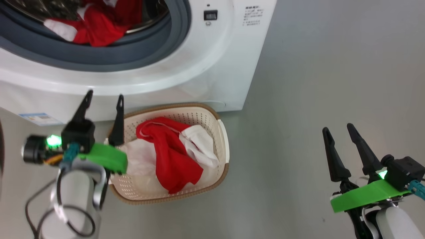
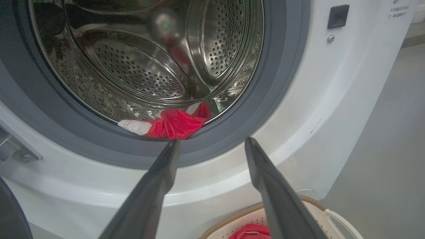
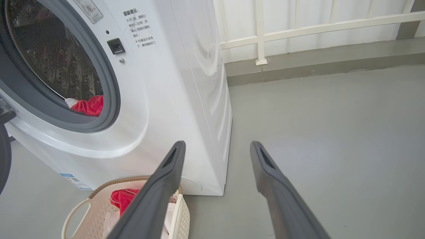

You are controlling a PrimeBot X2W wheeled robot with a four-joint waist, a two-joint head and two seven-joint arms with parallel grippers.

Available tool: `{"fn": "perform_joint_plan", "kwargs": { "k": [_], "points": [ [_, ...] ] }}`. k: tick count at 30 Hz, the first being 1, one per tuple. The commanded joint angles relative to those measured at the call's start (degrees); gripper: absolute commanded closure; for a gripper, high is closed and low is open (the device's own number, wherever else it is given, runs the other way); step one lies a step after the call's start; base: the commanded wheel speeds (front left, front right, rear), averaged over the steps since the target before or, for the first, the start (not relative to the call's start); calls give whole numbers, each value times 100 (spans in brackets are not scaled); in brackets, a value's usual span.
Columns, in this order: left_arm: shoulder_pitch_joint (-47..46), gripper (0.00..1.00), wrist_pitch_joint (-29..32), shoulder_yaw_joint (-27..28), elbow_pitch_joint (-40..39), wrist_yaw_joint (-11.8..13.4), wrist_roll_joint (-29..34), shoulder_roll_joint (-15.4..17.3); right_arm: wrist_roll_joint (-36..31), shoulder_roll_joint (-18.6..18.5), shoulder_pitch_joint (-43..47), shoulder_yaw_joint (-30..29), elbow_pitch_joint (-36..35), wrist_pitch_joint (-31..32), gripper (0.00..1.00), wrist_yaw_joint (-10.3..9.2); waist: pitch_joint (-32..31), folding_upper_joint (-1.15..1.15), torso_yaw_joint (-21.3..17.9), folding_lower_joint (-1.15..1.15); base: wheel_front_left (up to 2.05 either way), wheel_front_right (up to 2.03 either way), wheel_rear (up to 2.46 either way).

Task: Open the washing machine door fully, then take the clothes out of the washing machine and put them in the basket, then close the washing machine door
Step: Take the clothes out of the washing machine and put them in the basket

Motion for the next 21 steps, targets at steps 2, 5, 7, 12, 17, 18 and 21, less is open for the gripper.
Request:
{"fn": "perform_joint_plan", "kwargs": {
  "k": [2, 5, 7, 12, 17, 18, 21],
  "points": [
    [-572, 0, 14, 65, 284, 88, 182, 271, -18, -14, -163, 135, -141, -37, 0, 28, 412, 0, -97, 0, 0, 0, 0],
    [-1206, 0, 162, -40, 766, 138, 327, 350, -2, 15, -247, 133, -147, -37, 0, 28, 558, 0, -127, 0, 0, 0, 0],
    [-1613, 0, 285, -122, 1081, 168, 429, 393, 4, 30, -293, 135, -153, -37, 0, 28, 646, 0, -138, 0, 0, 0, 0],
    [-2572, 0, 635, -303, 1832, 299, 673, 482, 16, 50, -430, 174, -176, -37, 0, 28, 880, 0, -165, 0, 0, 0, 0],
    [-3384, 0, 894, -436, 2519, 438, 839, 549, 32, 55, -574, 221, -195, -37, 0, 28, 1067, 0, -216, 0, 0, 0, 0],
    [-3523, 0, 938, -468, 2649, 464, 874, 560, 33, 55, -599, 233, -197, -37, 0, 28, 1092, 0, -229, 0, 0, 0, 0],
    [-3902, 0, 1067, -529, 3041, 531, 940, 619, 43, 56, -657, 269, -199, -37, 0, 28, 1165, 0, -293, 0, 0, 0, 0]
  ]
}}
